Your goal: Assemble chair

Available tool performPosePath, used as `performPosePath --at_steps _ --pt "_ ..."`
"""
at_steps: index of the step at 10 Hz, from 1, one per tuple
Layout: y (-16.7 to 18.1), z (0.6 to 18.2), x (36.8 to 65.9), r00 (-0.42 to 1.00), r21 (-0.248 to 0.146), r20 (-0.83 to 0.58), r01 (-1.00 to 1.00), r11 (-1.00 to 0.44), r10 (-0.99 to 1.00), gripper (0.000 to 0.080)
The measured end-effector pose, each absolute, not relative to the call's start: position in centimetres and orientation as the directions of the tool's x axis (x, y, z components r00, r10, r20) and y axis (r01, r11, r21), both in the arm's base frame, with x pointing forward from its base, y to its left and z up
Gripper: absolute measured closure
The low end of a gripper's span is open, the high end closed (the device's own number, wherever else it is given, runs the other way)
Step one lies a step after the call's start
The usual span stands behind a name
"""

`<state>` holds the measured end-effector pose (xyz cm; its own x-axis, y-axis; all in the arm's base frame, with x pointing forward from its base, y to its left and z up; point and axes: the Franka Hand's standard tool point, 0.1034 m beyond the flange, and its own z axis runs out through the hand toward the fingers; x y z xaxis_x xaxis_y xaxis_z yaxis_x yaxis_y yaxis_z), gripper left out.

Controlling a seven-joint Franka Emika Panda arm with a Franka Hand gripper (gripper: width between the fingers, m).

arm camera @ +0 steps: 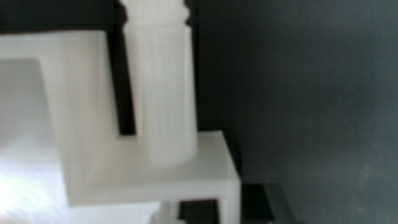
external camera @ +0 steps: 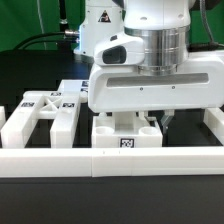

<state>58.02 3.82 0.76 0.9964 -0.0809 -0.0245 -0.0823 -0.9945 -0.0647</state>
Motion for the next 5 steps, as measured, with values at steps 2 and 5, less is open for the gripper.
performPosePath --at_steps 2,5 --pt "3.82 0.76 58.02 0.996 -0.065 -0.024 -0.082 -0.994 -0.081 0.0768" --pt "4.04 0.79 58.05 0.997 -0.066 -0.024 -0.080 -0.995 -0.079 0.0768"
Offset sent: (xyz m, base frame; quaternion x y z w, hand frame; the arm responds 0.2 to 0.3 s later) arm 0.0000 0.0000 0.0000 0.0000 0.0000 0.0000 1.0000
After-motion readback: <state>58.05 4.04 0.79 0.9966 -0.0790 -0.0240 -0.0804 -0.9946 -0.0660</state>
